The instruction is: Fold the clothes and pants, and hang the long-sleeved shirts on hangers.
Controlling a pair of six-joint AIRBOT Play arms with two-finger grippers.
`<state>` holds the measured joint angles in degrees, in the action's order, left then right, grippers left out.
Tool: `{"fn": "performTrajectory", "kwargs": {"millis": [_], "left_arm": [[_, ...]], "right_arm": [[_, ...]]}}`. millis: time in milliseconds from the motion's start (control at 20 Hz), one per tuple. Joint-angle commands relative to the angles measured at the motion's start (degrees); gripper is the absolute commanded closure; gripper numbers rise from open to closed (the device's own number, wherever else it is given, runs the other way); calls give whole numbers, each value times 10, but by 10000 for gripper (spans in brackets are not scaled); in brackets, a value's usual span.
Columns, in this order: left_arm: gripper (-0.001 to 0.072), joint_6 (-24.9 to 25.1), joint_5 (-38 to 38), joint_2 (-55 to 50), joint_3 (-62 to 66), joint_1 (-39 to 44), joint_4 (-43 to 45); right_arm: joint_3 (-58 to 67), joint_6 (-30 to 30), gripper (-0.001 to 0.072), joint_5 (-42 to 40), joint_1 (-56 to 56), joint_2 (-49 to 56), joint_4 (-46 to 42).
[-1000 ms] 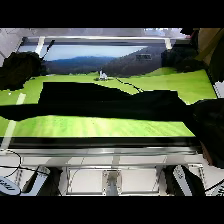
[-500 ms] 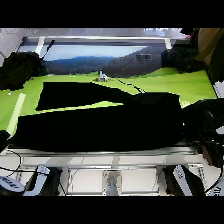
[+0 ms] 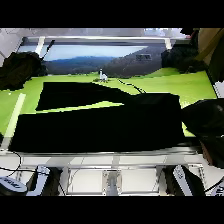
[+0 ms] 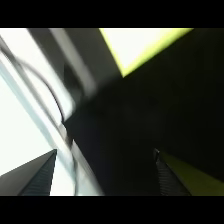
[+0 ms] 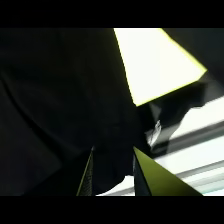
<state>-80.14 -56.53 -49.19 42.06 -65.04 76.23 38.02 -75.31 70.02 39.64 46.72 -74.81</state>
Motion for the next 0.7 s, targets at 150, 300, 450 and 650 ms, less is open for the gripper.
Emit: {"fn": "performTrajectory", "kwargs": {"millis": [150,300,450,650], "left_arm": [[3,50,62,-63,128,131,-283],[3,21,59,-164,132,224,-282],[5,-40,47,-248,132,224,-284],[6,-41,19,-321,132,221,-283]], "right_arm": [[146,-52,436,-108,0,5,93],[146,-46,437,-105,0,21,201],[152,-46,440,-88,0,21,210],[154,-47,441,-71,0,21,215]]}}
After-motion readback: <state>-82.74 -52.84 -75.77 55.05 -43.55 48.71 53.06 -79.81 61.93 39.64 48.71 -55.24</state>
